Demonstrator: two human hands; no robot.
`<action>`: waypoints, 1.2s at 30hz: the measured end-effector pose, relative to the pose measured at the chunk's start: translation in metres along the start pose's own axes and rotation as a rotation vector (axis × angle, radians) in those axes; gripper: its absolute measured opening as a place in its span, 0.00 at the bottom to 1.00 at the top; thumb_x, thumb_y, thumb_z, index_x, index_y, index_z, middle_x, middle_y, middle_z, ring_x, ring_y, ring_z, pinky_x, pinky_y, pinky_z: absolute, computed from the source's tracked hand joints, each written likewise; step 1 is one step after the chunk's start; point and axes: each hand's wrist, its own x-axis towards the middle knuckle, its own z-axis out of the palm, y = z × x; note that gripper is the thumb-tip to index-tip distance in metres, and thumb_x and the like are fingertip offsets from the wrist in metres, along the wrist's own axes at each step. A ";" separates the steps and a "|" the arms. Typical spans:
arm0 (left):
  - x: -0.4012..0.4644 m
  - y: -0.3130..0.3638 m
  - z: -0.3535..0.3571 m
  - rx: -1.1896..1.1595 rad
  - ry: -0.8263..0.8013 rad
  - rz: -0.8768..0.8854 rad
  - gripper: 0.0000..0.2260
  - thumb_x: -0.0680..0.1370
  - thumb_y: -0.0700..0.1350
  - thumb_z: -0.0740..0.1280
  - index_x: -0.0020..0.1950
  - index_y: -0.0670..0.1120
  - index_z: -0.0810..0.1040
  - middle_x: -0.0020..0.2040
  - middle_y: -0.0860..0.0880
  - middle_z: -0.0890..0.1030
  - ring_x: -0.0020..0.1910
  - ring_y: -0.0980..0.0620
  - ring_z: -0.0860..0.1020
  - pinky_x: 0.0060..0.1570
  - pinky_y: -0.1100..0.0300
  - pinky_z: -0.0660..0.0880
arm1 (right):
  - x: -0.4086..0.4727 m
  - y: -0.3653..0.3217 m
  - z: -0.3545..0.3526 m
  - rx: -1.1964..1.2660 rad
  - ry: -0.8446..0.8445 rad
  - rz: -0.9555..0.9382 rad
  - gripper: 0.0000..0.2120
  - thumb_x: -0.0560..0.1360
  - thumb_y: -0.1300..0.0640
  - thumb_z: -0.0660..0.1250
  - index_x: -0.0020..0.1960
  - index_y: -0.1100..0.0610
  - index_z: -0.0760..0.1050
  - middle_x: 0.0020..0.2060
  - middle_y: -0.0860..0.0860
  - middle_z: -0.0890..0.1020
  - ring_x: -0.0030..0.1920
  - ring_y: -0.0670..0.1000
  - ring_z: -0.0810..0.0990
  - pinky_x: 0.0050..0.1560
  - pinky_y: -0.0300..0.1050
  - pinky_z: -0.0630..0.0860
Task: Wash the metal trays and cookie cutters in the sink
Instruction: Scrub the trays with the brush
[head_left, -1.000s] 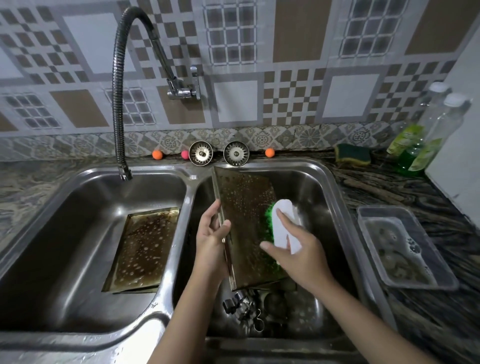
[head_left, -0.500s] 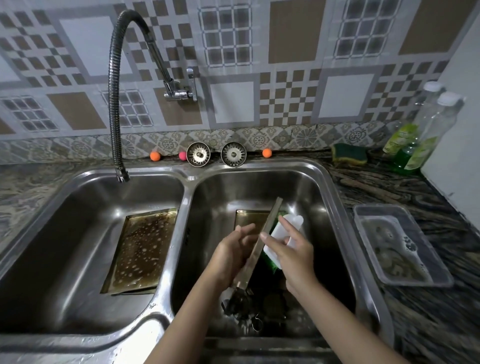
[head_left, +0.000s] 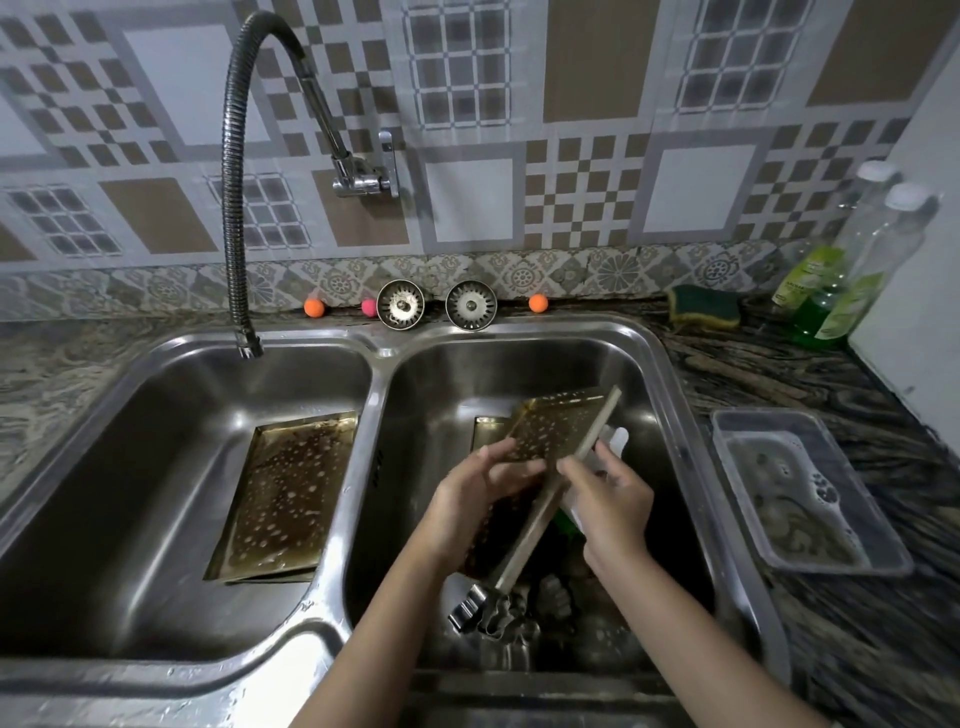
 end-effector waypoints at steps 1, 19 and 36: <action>0.002 0.001 -0.005 0.110 0.071 0.052 0.22 0.76 0.54 0.59 0.66 0.43 0.72 0.59 0.41 0.80 0.61 0.45 0.77 0.64 0.52 0.70 | 0.002 -0.001 -0.003 -0.004 -0.007 -0.001 0.30 0.68 0.65 0.73 0.69 0.59 0.71 0.49 0.53 0.82 0.40 0.43 0.78 0.35 0.30 0.74; -0.031 0.020 -0.098 0.404 0.291 0.067 0.13 0.75 0.32 0.66 0.55 0.47 0.81 0.51 0.49 0.84 0.54 0.53 0.81 0.58 0.52 0.77 | -0.017 -0.035 0.013 -0.088 -0.309 -0.012 0.27 0.69 0.63 0.71 0.67 0.57 0.74 0.37 0.50 0.84 0.32 0.51 0.74 0.24 0.39 0.66; -0.048 0.042 -0.288 0.215 0.833 -0.079 0.12 0.78 0.33 0.62 0.59 0.40 0.79 0.55 0.45 0.79 0.56 0.47 0.77 0.62 0.49 0.73 | -0.046 0.002 0.082 -0.376 -0.183 -0.202 0.13 0.71 0.60 0.73 0.52 0.46 0.81 0.43 0.29 0.81 0.49 0.33 0.79 0.58 0.59 0.77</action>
